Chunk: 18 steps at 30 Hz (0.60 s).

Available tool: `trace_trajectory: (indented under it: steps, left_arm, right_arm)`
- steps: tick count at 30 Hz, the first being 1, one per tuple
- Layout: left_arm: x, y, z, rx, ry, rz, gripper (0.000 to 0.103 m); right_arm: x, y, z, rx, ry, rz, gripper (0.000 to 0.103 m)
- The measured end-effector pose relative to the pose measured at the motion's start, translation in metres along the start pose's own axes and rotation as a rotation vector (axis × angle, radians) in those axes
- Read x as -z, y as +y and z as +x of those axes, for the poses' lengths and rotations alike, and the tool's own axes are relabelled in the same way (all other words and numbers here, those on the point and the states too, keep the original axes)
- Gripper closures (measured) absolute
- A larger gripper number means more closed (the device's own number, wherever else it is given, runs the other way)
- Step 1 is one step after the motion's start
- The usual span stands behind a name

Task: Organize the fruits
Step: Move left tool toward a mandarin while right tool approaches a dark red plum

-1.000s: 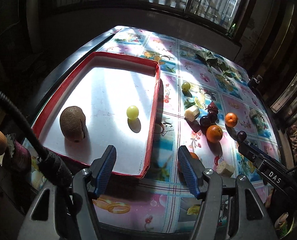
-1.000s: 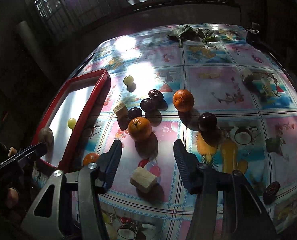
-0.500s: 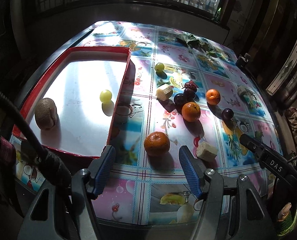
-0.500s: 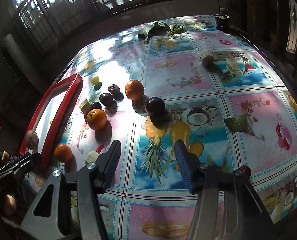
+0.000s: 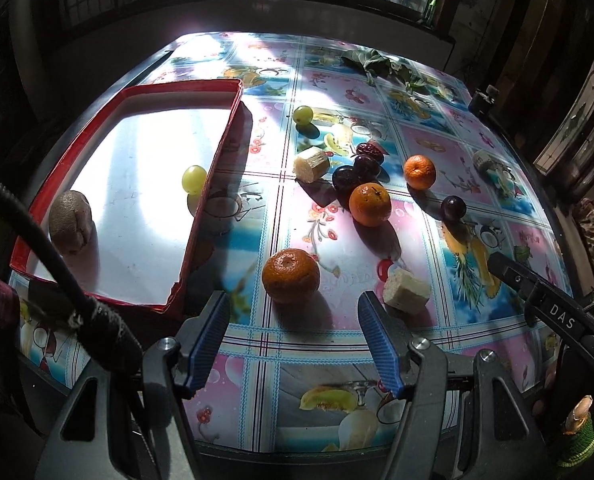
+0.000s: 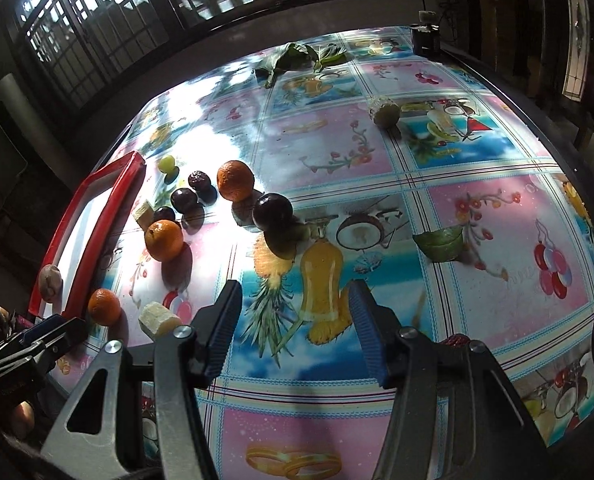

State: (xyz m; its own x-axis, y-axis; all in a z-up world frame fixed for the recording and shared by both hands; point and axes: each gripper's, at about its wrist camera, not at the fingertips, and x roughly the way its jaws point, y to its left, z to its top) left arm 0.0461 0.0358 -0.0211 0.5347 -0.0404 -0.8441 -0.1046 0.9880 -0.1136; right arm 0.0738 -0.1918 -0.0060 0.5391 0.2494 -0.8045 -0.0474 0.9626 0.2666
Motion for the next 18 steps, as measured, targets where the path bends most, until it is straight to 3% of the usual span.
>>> trace_trajectory:
  steps: [18]
  left_arm:
    - [-0.013,0.002,0.029,-0.004,0.042,-0.009,0.037]
  right_arm:
    - [-0.027,0.025,0.032,0.035,0.001,-0.118,0.046]
